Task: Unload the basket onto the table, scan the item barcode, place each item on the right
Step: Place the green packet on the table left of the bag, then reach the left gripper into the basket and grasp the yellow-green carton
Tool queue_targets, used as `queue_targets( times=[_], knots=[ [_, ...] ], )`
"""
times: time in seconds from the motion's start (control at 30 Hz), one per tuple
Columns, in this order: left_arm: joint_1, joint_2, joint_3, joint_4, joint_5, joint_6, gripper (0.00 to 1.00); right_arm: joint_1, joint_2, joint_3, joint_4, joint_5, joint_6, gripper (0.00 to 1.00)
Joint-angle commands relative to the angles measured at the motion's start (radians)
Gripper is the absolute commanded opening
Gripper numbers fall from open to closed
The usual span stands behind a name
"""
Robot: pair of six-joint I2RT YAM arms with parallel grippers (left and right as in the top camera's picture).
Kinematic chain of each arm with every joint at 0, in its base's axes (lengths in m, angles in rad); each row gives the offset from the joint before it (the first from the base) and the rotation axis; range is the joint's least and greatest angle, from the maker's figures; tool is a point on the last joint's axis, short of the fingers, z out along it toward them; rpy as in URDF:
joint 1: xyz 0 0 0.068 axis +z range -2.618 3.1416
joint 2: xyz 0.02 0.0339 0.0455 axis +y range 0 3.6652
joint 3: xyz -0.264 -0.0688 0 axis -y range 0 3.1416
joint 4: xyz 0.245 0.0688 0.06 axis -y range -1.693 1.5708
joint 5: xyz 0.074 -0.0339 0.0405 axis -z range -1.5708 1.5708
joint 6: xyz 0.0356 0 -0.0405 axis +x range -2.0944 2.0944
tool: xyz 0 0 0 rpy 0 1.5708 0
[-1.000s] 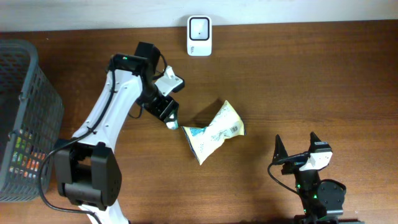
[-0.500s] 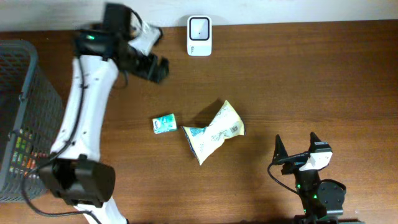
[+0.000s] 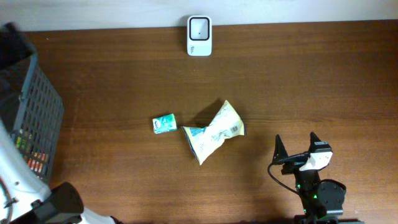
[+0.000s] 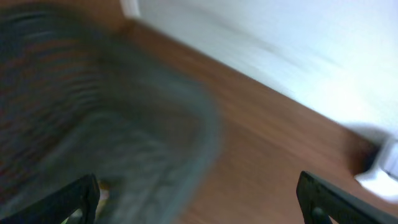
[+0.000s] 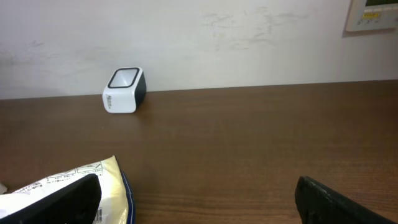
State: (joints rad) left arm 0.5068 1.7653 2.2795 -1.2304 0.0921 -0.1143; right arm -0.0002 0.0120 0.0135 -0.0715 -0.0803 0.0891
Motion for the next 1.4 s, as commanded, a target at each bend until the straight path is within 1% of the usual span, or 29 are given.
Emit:
queue_targets(
  times=[0.0, 0.13, 0.23, 0.3, 0.37, 0.5, 0.57, 0.63, 0.77, 0.87, 0.9, 1.13, 1.23, 1.33, 1.37],
  knots=[
    [0.132, -0.008, -0.007, -0.003, -0.039, -0.072, 0.99, 0.0, -0.006, -0.008, 0.0, -0.01, -0.004, 0.99],
    [0.245, -0.008, -0.061, -0.034, -0.038, -0.071, 0.99, 0.0, -0.006, -0.008, 0.0, -0.01, -0.004, 0.99],
    [0.296, -0.008, -0.159, -0.054, -0.037, -0.021, 0.99, 0.0, -0.006, -0.008, 0.0, -0.01, -0.004, 0.99],
    [0.326, -0.008, -0.263, -0.034, -0.037, 0.029, 0.99, 0.0, -0.006, -0.008, 0.0, -0.01, -0.004, 0.99],
    [0.35, -0.008, -0.353, -0.003, -0.037, 0.089, 0.99, 0.0, -0.006, -0.008, 0.0, -0.01, -0.004, 0.99],
    [0.397, -0.007, -0.549, 0.106, -0.037, 0.256, 0.99, 0.0, -0.006, -0.008, 0.0, -0.01, -0.004, 0.99],
    [0.409, -0.006, -0.65, 0.187, -0.037, 0.395, 0.99, 0.0, -0.006, -0.008, 0.0, -0.01, -0.004, 0.99],
    [0.411, -0.005, -0.708, 0.24, -0.037, 0.468, 0.99, 0.0, -0.006, -0.008, 0.0, -0.01, -0.004, 0.99],
    [0.411, 0.021, -0.771, 0.364, -0.036, 0.586, 0.99, 0.0, -0.006, -0.008, 0.0, -0.01, -0.004, 0.99],
    [0.411, 0.071, -0.772, 0.365, -0.037, 0.628, 0.99, 0.0, -0.006, -0.008, 0.0, -0.01, -0.004, 0.99],
    [0.41, 0.085, -0.772, 0.363, -0.037, 0.629, 1.0, 0.0, -0.006, -0.008, 0.0, -0.01, -0.004, 0.99],
    [0.391, 0.183, -0.772, 0.37, -0.036, 0.636, 0.95, 0.0, -0.006, -0.008, 0.0, -0.01, -0.004, 0.99],
    [0.378, 0.218, -0.772, 0.369, -0.037, 0.636, 0.91, 0.0, -0.006, -0.008, 0.0, -0.01, -0.004, 0.99],
    [0.377, 0.232, -0.772, 0.37, -0.037, 0.636, 0.74, 0.0, -0.006, -0.008, 0.0, -0.01, -0.004, 0.99],
    [0.377, 0.232, -0.772, 0.37, -0.037, 0.636, 0.65, 0.0, -0.006, -0.008, 0.0, -0.01, -0.004, 0.99]
  ],
)
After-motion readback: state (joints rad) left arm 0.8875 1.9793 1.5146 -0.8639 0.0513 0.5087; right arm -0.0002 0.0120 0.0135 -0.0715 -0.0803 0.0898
